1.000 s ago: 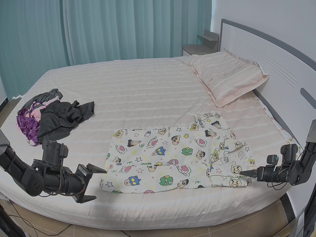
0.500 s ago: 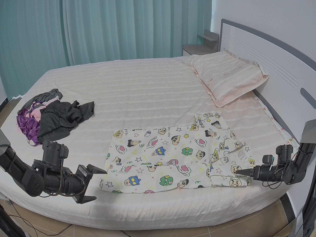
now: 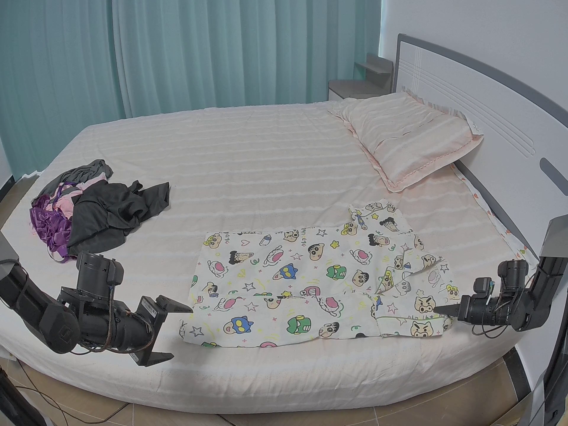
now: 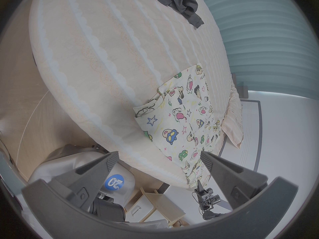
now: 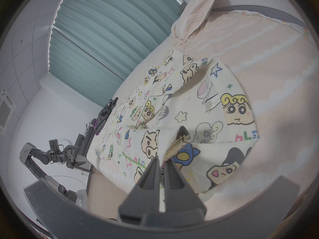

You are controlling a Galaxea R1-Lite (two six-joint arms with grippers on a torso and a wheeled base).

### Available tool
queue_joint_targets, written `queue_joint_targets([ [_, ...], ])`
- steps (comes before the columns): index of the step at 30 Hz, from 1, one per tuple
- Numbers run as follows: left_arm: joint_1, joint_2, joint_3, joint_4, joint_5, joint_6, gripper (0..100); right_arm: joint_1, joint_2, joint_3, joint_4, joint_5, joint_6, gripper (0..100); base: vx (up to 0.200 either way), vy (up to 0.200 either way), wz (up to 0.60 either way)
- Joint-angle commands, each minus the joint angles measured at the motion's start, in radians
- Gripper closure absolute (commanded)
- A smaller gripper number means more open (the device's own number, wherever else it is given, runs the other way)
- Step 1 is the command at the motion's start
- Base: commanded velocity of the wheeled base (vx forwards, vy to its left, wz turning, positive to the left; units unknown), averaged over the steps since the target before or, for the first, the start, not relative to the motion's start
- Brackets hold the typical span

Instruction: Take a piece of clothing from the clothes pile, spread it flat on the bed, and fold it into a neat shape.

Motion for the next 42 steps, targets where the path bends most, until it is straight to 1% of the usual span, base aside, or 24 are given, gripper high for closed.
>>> queue_joint_targets([
  [1, 0.0, 0.002, 0.0, -0.001, 0.0, 0.0, 0, -0.002, -0.004, -0.002, 0.0, 0.0, 0.001, 100, 0.0, 0.0, 0.0],
  [2, 0.0, 0.002, -0.001, -0.001, 0.0, 0.0, 0, -0.002, -0.01, 0.01, -0.053, -0.001, 0.027, 100, 0.0, 0.0, 0.0],
  [3, 0.0, 0.002, -0.001, -0.001, 0.0, 0.0, 0, -0.002, -0.01, 0.01, -0.053, -0.001, 0.027, 100, 0.0, 0.0, 0.0],
  [7, -0.003, 0.002, 0.0, -0.001, 0.003, 0.0, 0, 0.01, -0.021, 0.013, -0.129, -0.019, 0.11, 100, 0.0, 0.0, 0.0],
  [9, -0.003, 0.002, -0.001, -0.001, 0.003, 0.0, 0, 0.024, -0.033, 0.007, -0.14, -0.049, 0.127, 100, 0.0, 0.0, 0.0],
  [11, -0.003, 0.002, 0.0, -0.001, 0.005, 0.0, 0, 0.024, -0.031, -0.003, -0.14, -0.075, 0.127, 100, 0.0, 0.0, 0.0],
  [15, -0.003, 0.002, 0.0, -0.001, 0.006, 0.0, 0, 0.024, -0.03, -0.034, -0.128, -0.087, 0.126, 100, 0.0, 0.0, 0.0],
  [26, -0.003, 0.002, 0.0, -0.001, 0.006, 0.0, 0, 0.025, -0.031, -0.14, -0.051, -0.088, 0.126, 100, 0.0, 0.0, 0.0],
  [42, -0.003, 0.002, 0.0, -0.001, 0.008, 0.0, 0, 0.025, -0.028, -0.175, -0.022, -0.092, 0.126, 100, 0.0, 0.0, 0.0],
])
